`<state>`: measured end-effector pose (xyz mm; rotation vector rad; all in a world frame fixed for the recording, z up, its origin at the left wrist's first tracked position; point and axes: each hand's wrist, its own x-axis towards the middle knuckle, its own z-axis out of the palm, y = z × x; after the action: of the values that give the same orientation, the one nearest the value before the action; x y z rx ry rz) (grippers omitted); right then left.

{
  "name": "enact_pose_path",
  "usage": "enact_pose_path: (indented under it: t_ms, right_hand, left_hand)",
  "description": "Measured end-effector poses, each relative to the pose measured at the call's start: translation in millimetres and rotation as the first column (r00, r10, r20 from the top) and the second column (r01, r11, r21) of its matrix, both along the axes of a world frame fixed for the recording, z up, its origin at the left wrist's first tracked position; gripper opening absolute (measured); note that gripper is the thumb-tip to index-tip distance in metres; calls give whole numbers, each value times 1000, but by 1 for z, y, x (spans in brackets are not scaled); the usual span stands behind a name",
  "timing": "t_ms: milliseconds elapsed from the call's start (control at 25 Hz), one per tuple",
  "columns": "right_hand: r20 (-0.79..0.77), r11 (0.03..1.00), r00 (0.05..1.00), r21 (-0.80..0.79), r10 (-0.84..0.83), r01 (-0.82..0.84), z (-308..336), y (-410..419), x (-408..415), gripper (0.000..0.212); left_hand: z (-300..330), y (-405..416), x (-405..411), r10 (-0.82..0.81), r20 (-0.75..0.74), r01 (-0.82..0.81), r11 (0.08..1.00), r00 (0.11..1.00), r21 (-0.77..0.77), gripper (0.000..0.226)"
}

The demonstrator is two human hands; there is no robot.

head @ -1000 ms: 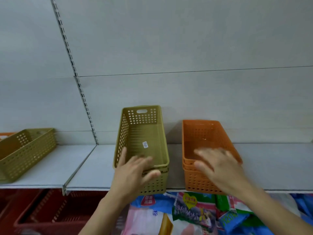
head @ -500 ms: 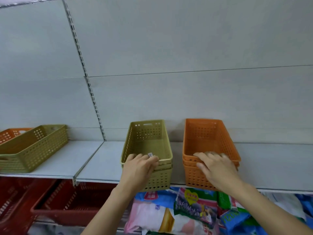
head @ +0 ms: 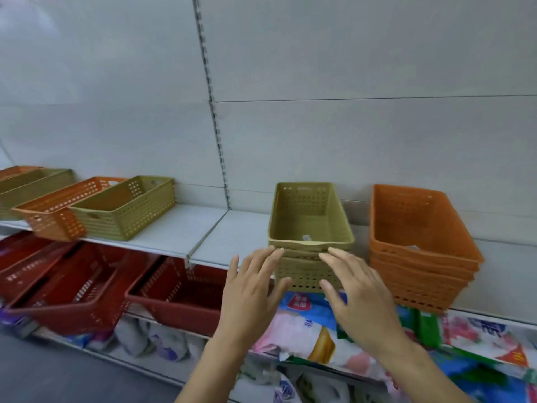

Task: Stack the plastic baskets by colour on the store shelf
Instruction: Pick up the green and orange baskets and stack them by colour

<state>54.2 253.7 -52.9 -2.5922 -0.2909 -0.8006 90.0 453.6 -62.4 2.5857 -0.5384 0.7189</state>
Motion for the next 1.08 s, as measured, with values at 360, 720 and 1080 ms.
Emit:
enact_pose_path:
  t_ms: [360, 720, 1080]
  right_hand:
    - [-101, 976, 981, 161, 165, -148, -26, 258, 42, 40]
    - [-248, 902, 944, 420, 220, -100, -13, 475, 132, 34]
    - [-346, 799, 935, 582, 74, 152, 14, 533, 298, 44]
  left_hand:
    - [-18, 269, -10, 186, -103, -199, 971, 977, -129, 48]
    - [2, 510, 62, 142, -289, -235, 918, 947, -319, 34]
    - [35, 638, 246, 128, -289, -245, 875, 949, -418, 31]
